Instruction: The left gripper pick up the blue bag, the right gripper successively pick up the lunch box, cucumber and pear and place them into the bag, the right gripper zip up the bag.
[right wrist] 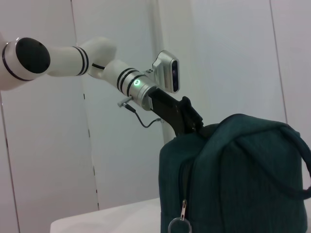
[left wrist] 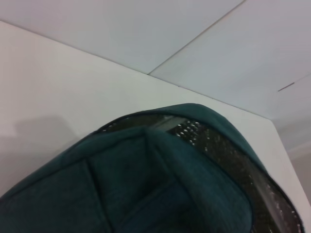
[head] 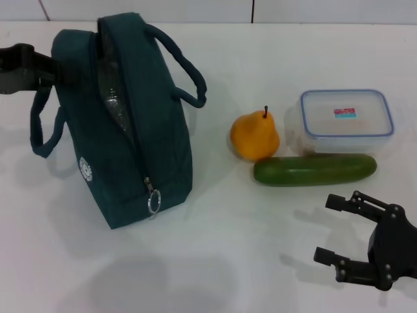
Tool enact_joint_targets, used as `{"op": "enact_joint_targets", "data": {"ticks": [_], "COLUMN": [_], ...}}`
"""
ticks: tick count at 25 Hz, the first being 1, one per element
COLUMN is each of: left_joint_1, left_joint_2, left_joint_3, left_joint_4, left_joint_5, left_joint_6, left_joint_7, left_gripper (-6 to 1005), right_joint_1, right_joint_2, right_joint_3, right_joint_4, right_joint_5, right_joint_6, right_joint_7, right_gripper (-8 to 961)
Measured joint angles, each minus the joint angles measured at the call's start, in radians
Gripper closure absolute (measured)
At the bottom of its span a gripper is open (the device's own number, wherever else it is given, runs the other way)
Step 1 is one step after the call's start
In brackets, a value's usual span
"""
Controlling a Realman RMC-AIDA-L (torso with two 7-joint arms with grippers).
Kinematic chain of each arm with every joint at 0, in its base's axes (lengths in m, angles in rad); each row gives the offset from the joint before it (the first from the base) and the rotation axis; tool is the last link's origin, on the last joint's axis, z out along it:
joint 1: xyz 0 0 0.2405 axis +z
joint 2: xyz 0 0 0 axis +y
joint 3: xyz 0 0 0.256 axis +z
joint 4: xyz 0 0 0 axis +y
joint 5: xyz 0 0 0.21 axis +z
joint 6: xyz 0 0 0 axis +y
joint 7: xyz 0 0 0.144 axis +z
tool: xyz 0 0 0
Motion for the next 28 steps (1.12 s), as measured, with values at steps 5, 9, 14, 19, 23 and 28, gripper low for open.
{"op": "enact_joint_targets", "data": {"ticks": [5, 9, 14, 19, 23, 28], "left_joint_1": [0.0, -0.001, 0.0, -0.004, -0.016, -0.027], "left_joint_2": [-0.003, -0.001, 0.005, 0.003, 0.001, -0.002], "left_joint_3": [0.001, -0.001, 0.0, 0.002, 0.006, 0.036], "left_joint_4": [-0.001, -0.006, -0.01, -0.012, -0.023, -0.027], "left_joint_5": [0.0, -0.004, -0.06, -0.107, -0.113, -0.134], "left_joint_6": [0.0, 0.001, 0.04, 0.091, 0.103, 0.103], "left_joint_7": [0.002, -0.007, -0.036, -0.053, -0.055, -0.054], "left_gripper": [874, 914, 954, 954, 955, 955], "right_joint_1": [0.0, 0.0, -0.001, -0.002, -0.001, 0.003], "right_joint_2": [0.0, 0.0, 0.0, 0.0, 0.0, 0.0], "right_joint_3": [0.0, 0.0, 0.0, 0.0, 0.0, 0.0], "right_joint_4": [0.002, 0.003, 0.046, 0.126, 0.205, 0.264], "right_joint_5": [0.011, 0.028, 0.165, 0.405, 0.587, 0.725], "right_joint_6": [-0.005, -0.006, -0.034, -0.04, -0.026, 0.051], "right_joint_7": [0.0, 0.003, 0.06, 0.297, 0.487, 0.743], "right_gripper": [112, 112, 111, 111, 111, 112]}}
